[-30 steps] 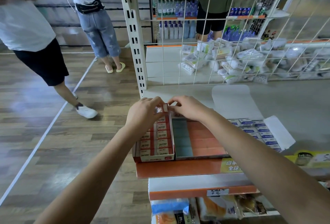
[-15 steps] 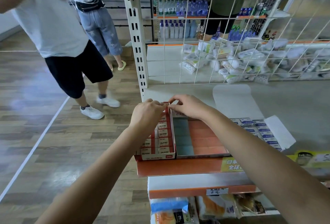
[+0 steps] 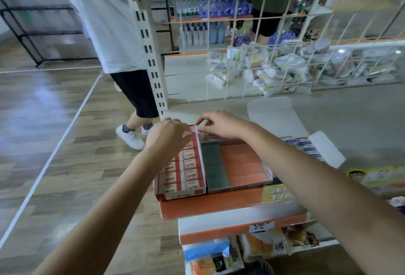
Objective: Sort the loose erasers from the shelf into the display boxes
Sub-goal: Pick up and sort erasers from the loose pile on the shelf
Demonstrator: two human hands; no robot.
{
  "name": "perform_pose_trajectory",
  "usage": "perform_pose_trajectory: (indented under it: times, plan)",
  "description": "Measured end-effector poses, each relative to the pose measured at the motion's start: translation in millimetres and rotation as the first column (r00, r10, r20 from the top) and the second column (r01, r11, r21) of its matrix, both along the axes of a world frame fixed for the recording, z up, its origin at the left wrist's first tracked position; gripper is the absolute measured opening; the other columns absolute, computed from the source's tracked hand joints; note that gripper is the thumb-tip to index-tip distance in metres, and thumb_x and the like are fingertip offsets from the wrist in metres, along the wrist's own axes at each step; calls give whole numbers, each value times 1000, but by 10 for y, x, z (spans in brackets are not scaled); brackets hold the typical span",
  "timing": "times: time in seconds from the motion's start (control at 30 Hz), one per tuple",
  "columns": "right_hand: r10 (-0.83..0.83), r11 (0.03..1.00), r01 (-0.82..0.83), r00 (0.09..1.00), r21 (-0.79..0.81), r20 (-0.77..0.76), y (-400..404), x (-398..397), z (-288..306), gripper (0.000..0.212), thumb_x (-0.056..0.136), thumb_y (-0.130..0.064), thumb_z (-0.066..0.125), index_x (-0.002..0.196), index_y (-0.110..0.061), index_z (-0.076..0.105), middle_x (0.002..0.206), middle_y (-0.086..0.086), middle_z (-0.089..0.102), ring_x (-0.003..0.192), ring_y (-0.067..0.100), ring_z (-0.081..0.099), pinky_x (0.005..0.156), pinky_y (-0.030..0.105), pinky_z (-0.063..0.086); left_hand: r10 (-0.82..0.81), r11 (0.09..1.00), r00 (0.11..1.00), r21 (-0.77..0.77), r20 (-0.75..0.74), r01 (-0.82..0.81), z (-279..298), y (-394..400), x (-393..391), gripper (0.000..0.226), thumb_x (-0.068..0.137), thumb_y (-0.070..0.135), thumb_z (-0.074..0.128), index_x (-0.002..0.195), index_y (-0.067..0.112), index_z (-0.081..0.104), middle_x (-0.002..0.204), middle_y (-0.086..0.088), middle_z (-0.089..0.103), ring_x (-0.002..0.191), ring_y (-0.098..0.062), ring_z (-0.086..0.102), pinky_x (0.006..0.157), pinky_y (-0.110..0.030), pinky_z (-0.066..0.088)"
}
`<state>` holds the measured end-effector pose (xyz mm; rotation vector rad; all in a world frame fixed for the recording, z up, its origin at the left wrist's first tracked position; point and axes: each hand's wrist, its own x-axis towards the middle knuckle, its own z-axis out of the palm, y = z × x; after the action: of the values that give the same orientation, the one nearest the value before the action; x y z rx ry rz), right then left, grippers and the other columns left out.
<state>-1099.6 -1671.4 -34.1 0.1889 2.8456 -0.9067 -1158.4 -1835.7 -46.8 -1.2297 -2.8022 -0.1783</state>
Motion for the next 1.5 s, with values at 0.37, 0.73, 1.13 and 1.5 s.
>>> perform_pose_trajectory:
  times: [0.37,0.73,1.13,1.5]
  plan:
    - [-127,912,131,991,389,-36,1098,881,425,41,86,-23,64,126,-20,53,126,3,55,114,20,51,94,39,44,-309,947,948,-66,69,314,428,1382,443,42,90,49,51,128,32,50,132,3,52,120,-22,46,99,-37,40]
    - [-494,758,497,860,423,-126,2911,2839,396,43,93,-27,54,134,-20,45,131,10,46,126,26,40,101,37,36,-509,860,861,-58,-11,507,624,3597,2084,50,90,53,46,132,27,44,132,-2,49,123,-24,44,94,-37,39]
    - [-722,643,668,692,375,3,4936,4493,114,44,97,-29,46,139,-19,37,145,8,34,133,25,34,106,33,29,-608,782,785,-82,116,618,302,5794,3597,48,93,48,44,135,24,42,134,-3,47,123,-24,42,95,-38,39]
    - [-874,410,874,458,260,-163,6111,4869,24,39,94,-23,49,129,-6,50,126,14,54,116,30,51,88,31,39,-642,766,765,73,38,639,140,7433,3681,40,90,35,53,125,18,52,121,-8,58,112,-29,51,88,-37,43]
